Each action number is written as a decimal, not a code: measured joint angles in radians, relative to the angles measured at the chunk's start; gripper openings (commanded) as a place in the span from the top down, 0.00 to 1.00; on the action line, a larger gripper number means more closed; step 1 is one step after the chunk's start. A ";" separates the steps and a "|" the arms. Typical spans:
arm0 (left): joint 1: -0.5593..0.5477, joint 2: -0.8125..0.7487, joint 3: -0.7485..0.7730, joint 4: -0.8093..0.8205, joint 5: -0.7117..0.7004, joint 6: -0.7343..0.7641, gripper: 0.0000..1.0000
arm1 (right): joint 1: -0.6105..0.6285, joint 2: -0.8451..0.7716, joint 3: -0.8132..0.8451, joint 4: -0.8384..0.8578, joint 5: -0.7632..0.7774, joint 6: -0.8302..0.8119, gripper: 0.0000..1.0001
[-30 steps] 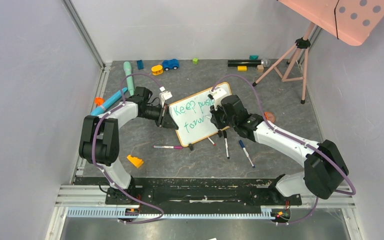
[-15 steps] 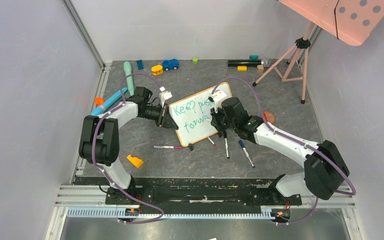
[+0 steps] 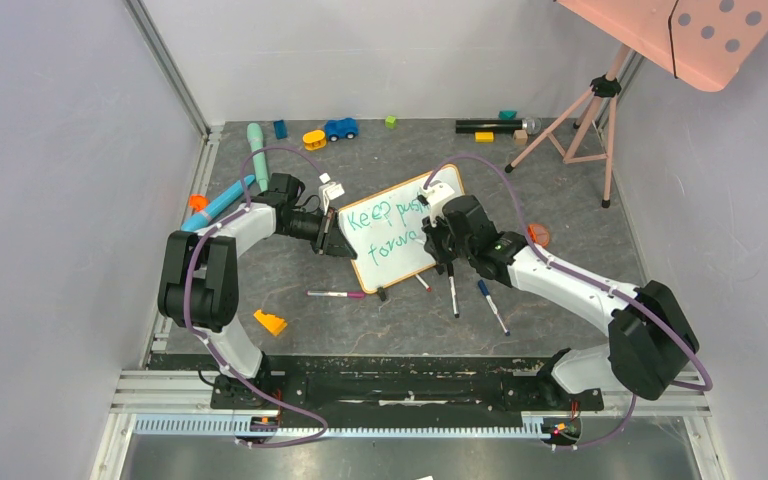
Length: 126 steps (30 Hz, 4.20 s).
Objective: Write a sentence on the whiteboard
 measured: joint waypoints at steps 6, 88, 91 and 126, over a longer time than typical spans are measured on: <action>0.000 0.000 0.000 0.000 0.000 0.000 0.98 | 0.000 -0.001 0.004 -0.015 0.018 -0.002 1.00; -0.001 0.002 0.005 -0.006 -0.003 0.001 0.98 | -0.061 -0.021 0.008 -0.017 -0.019 -0.026 1.00; -0.001 0.002 0.005 -0.006 -0.003 0.001 0.98 | -0.061 -0.016 0.010 -0.016 -0.022 -0.027 1.00; -0.002 0.002 0.005 -0.008 -0.003 0.001 0.98 | -0.084 -0.016 -0.001 -0.021 -0.020 -0.040 1.00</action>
